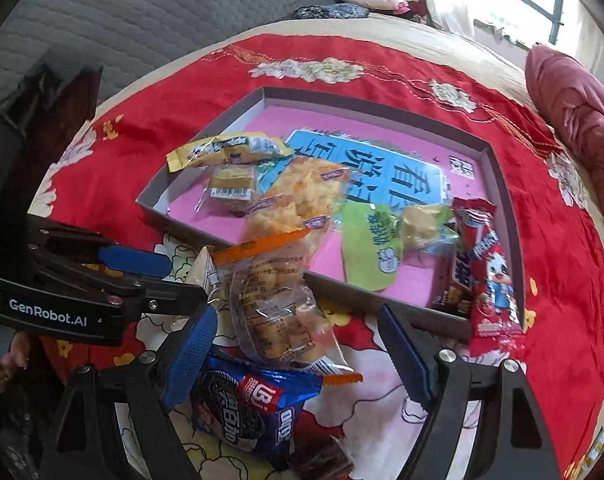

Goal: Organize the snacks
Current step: 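Move both open grippers toward the clear biscuit bag and tan bread bag, then grasp the clear biscuit bag with the right gripper while the left grasps the tan bread bag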

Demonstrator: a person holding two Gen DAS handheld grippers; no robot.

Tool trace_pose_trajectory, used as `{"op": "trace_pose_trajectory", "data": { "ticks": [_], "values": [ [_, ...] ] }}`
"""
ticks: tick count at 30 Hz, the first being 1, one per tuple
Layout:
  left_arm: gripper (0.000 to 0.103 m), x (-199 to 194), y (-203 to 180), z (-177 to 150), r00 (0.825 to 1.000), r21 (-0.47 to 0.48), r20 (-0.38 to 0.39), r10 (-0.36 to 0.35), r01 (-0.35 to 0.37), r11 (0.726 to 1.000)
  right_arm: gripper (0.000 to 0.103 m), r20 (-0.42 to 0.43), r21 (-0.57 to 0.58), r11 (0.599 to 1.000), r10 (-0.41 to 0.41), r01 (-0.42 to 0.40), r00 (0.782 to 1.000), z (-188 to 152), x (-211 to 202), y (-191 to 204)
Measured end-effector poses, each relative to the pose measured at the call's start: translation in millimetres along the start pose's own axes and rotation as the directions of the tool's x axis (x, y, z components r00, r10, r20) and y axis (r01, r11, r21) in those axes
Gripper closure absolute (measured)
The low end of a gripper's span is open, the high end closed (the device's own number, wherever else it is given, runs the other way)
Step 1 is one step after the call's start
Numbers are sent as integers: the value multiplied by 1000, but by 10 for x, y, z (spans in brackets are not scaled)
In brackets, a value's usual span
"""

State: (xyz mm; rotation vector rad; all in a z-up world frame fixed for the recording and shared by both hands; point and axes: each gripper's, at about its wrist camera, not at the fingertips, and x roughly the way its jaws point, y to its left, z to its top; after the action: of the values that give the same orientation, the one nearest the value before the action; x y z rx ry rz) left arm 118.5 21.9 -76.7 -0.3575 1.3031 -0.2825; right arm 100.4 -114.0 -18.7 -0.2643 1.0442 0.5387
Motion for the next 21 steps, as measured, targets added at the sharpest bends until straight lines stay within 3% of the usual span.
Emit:
{"op": "trace_pose_trajectory", "data": {
  "ticks": [6,7,9,12,16,17,21],
  "values": [
    [46,5,58,-2,1000,-32,-1,-25,25,999,21,-40,19,1000,17,-17,999,16,145,11],
    [46,9,62,1,1000,-36,-1,-26,26,999,23,-45,47,998,40,-38,998,6,172,-23],
    [46,13,66,0,1000,-44,2,-31,31,999,39,-66,109,991,87,-79,994,-24,240,-104],
    [46,24,65,3,999,-48,4,-34,34,998,44,-53,167,977,141,-130,989,-73,270,-183],
    [46,41,79,-2,999,-69,14,-46,46,997,52,-17,148,980,140,-136,990,-100,202,-174],
    [46,42,77,-4,999,-73,17,-47,48,996,58,-1,141,980,142,-141,990,-108,165,-170],
    [46,42,76,-10,998,-88,29,-49,51,995,60,19,131,982,136,-137,991,-126,104,-180]
  ]
}}
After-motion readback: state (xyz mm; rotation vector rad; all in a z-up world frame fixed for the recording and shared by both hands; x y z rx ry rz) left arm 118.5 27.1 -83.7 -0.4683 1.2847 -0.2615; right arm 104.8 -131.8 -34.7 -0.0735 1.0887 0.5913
